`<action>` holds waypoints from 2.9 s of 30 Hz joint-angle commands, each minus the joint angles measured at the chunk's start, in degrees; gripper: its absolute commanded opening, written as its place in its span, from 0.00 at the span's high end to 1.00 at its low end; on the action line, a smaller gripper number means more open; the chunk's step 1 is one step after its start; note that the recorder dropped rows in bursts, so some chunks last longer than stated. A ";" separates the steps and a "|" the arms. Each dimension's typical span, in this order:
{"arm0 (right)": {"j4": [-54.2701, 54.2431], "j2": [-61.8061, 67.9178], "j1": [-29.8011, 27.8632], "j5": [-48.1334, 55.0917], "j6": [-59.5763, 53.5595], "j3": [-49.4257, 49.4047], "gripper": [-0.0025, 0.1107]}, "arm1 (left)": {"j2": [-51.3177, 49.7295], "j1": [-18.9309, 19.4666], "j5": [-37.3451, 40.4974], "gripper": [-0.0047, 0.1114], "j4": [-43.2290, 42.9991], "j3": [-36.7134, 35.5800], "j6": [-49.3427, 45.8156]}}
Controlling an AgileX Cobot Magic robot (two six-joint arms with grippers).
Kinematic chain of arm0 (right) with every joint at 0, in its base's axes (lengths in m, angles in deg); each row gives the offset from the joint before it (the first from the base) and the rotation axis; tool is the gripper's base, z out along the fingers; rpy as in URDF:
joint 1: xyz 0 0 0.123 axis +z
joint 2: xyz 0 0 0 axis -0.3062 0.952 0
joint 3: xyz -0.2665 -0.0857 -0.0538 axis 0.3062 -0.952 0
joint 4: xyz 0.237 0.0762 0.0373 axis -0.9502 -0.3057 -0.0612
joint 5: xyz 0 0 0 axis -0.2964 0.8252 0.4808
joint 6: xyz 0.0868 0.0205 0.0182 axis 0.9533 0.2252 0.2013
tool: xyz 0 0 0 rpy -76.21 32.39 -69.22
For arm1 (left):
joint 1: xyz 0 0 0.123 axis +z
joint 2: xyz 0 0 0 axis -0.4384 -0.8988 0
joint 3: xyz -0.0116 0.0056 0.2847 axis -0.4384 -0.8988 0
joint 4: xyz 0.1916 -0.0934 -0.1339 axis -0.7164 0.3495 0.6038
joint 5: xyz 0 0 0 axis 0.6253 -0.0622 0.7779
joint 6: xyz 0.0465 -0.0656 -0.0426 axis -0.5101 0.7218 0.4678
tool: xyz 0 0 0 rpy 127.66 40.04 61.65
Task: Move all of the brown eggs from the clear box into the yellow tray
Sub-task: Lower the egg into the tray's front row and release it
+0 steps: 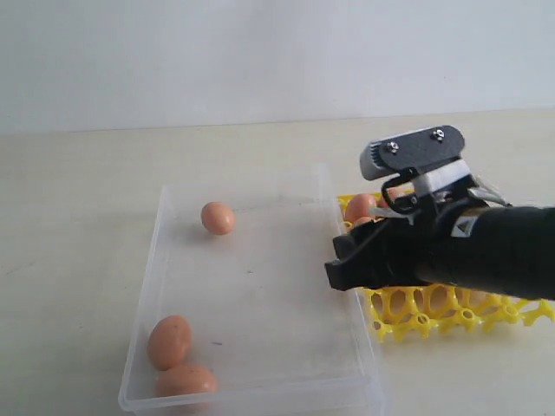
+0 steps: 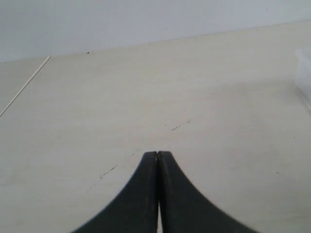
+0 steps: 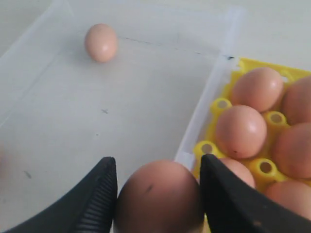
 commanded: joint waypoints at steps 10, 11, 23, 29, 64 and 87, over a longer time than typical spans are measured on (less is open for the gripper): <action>-3.09 -0.56 -0.31 -12.04 -0.56 -7.12 0.98 | -0.04 -0.29 -0.51 0.96 0.03 0.23 0.22; -3.09 -0.56 -0.31 -12.04 -0.39 -7.12 0.98 | -0.04 -0.29 -0.51 0.96 0.03 0.23 0.22; -3.33 0.37 -0.31 -14.38 0.08 -7.63 0.98 | -0.04 -0.29 -0.51 0.96 0.03 0.23 0.22; -2.82 4.46 -0.31 -15.35 1.28 -7.63 0.98 | -0.04 -0.29 -0.51 0.96 0.03 0.23 0.22; -1.17 12.13 -0.31 -21.44 9.60 -7.63 0.98 | -0.04 -0.29 -0.51 0.96 0.03 0.23 0.22; 1.50 11.79 -0.31 -19.04 16.12 -7.63 0.51 | -0.04 -0.29 -0.51 0.96 0.03 0.23 0.22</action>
